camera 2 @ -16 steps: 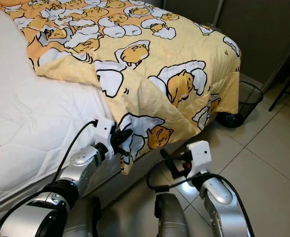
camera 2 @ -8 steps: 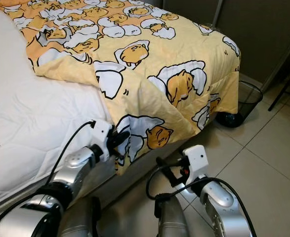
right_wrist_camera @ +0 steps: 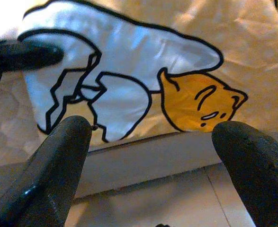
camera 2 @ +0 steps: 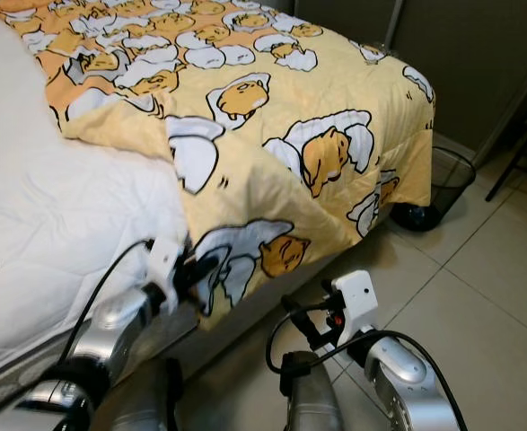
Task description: Clean up the room
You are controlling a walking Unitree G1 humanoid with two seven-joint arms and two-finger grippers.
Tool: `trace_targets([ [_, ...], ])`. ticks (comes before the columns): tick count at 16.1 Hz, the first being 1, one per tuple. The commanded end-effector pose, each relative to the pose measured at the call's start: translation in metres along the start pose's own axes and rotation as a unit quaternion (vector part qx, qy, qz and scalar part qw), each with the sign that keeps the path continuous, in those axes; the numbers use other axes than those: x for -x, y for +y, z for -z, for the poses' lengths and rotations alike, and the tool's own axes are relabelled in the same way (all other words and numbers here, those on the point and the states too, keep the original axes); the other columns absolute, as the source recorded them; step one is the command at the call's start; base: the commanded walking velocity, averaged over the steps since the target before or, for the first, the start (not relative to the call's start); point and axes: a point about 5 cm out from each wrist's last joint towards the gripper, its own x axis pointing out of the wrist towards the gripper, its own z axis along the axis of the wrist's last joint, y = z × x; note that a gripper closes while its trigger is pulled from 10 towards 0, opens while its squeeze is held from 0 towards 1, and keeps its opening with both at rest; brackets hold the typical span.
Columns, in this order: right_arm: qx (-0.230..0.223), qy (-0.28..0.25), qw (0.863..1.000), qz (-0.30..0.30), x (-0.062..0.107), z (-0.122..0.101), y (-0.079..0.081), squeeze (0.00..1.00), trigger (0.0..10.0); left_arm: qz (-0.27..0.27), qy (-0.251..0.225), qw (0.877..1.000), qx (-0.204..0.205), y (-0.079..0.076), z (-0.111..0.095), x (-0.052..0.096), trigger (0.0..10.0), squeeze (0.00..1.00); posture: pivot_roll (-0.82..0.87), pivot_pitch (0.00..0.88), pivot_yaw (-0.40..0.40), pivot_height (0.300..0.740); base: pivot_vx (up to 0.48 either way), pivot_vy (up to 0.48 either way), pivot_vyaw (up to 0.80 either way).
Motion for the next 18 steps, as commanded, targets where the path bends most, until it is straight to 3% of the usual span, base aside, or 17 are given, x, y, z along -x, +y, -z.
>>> trace_targets([
  [1, 0.007, -0.004, 1.000, -0.014, 0.001, -0.006, 0.002, 0.00, 10.0, 0.024, -0.011, 0.999, -0.031, -0.003, -0.006, -0.001, 0.0, 0.00, -0.14, 0.000, 0.012, 0.587, 0.000, 0.000, 0.00],
  [5, 0.025, 0.006, 0.999, -0.047, 0.011, -0.013, -0.005, 0.00, 10.0, 0.101, -0.031, 0.993, -0.055, -0.013, -0.014, 0.000, 0.0, 0.00, -0.13, 0.000, 0.008, 0.587, 0.000, 0.000, 0.00],
  [11, 0.025, 0.011, 0.994, -0.103, 0.025, -0.023, -0.006, 0.00, 10.0, 0.183, -0.006, 0.982, -0.051, -0.024, -0.002, 0.007, 0.0, 0.00, -0.15, 0.000, 0.008, 0.587, 0.000, 0.000, 0.00],
  [18, 0.010, 0.015, 0.994, -0.106, 0.024, -0.023, -0.005, 0.00, 10.0, 0.178, -0.014, 0.983, -0.054, -0.022, -0.003, 0.011, 0.0, 0.00, -0.14, 0.000, 0.001, 0.587, 0.000, -0.069, 0.00],
])
